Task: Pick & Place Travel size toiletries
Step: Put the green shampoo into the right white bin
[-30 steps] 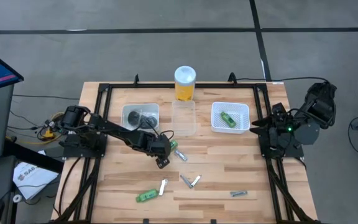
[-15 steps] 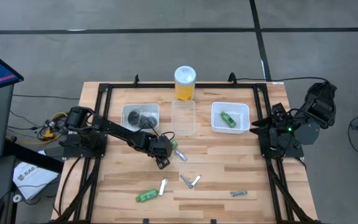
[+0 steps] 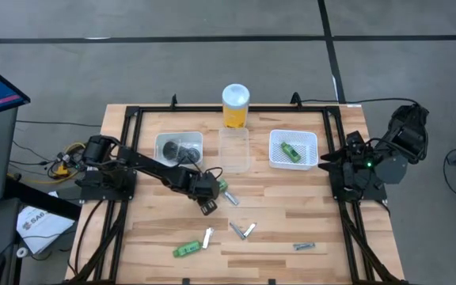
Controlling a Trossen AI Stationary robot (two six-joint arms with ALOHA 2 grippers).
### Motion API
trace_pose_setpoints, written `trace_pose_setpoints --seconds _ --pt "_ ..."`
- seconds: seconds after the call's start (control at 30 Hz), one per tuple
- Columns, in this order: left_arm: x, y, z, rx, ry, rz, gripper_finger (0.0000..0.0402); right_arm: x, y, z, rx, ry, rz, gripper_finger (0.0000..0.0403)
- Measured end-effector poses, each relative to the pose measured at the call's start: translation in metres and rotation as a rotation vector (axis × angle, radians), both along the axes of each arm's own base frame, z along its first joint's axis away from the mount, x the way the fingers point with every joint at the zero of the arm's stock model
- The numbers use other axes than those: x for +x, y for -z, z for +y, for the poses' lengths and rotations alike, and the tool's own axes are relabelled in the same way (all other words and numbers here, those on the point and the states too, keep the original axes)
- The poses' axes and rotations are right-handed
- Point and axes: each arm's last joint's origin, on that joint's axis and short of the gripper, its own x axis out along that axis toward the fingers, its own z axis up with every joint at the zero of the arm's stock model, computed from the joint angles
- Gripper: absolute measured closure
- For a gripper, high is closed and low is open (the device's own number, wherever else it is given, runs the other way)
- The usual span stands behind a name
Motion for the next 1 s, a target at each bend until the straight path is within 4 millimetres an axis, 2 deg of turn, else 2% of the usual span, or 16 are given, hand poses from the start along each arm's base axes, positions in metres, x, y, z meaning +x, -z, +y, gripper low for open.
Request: trace_pose_setpoints --seconds 0.17,0.27,0.4,0.63,0.8,1.0 --pt "-0.001 -0.007 -0.002 -0.055 -0.015 -0.018 0.0318 0.001 -0.001 0.001 0.010 0.000 -0.008 0.0173" --pt "-0.001 -0.018 -0.005 -0.076 -0.024 -0.072 0.0317 0.001 -0.002 0.001 0.021 0.004 -0.021 0.0173" --pt "-0.006 -0.043 -0.005 -0.077 -0.054 -0.164 0.0317 0.004 -0.003 0.003 0.063 0.032 -0.037 0.0173" --pt "-0.023 -0.097 0.001 -0.003 -0.101 -0.394 0.0317 0.021 0.001 0.010 0.158 0.199 -0.032 0.0160" --pt "-0.029 -0.119 0.003 0.011 -0.121 -0.510 0.0316 0.039 0.001 0.017 0.207 0.257 -0.041 0.0138" --pt "-0.024 -0.131 0.000 0.000 -0.118 -0.643 0.0316 0.083 -0.003 0.028 0.139 0.276 -0.100 0.0132"
